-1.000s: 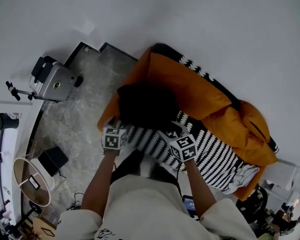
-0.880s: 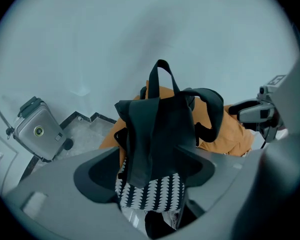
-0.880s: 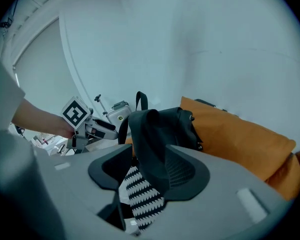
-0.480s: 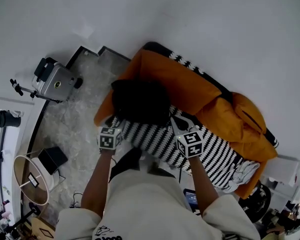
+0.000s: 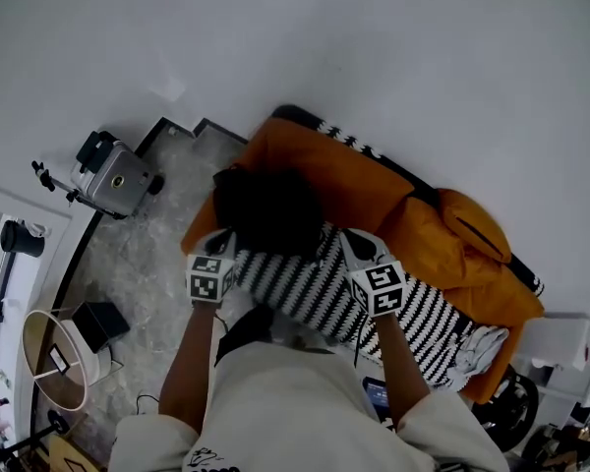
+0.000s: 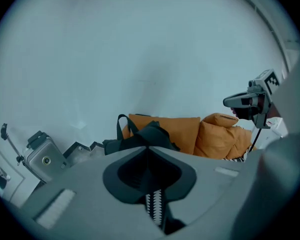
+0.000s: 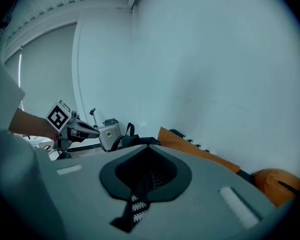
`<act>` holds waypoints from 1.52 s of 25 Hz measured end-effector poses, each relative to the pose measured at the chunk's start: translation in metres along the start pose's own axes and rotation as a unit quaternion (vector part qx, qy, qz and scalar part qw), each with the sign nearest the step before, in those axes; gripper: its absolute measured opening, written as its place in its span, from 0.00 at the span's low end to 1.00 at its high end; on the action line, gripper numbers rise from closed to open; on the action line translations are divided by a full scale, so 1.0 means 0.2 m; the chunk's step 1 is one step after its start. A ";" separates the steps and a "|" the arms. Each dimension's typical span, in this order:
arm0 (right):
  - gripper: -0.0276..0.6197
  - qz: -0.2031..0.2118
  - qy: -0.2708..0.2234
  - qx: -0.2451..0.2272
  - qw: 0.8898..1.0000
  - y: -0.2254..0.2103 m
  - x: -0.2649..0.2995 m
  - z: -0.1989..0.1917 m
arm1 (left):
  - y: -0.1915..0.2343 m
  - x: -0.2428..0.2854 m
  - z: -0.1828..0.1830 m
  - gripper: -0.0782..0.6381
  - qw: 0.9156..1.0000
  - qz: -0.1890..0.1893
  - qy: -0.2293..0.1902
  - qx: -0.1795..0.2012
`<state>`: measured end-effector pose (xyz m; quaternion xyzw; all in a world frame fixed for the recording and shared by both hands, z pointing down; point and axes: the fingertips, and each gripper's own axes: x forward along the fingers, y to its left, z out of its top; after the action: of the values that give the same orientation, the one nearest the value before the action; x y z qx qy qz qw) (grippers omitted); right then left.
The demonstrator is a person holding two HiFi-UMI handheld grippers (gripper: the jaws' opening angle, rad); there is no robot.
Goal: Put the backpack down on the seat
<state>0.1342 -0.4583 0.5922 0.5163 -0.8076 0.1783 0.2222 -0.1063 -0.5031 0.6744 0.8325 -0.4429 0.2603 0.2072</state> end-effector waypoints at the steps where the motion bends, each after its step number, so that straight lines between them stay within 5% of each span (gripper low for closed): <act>1: 0.05 0.000 -0.006 -0.003 1.000 0.00 -0.03 0.01 | -0.02 -0.02 0.02 0.13 1.000 0.002 -0.007 0.003; 18: 0.05 0.024 -0.099 -0.078 0.992 0.24 -0.58 0.20 | -0.43 -0.64 0.28 0.12 0.989 0.039 -0.138 0.040; 38: 0.05 0.064 -0.192 -0.144 0.969 0.65 -1.15 0.51 | -0.90 -1.39 0.55 0.12 0.956 0.064 -0.244 0.152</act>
<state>0.0822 -0.2839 0.3743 0.4505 -0.8838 -0.0285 0.1229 -0.0573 -0.2976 0.3966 0.8623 -0.4876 0.1261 -0.0531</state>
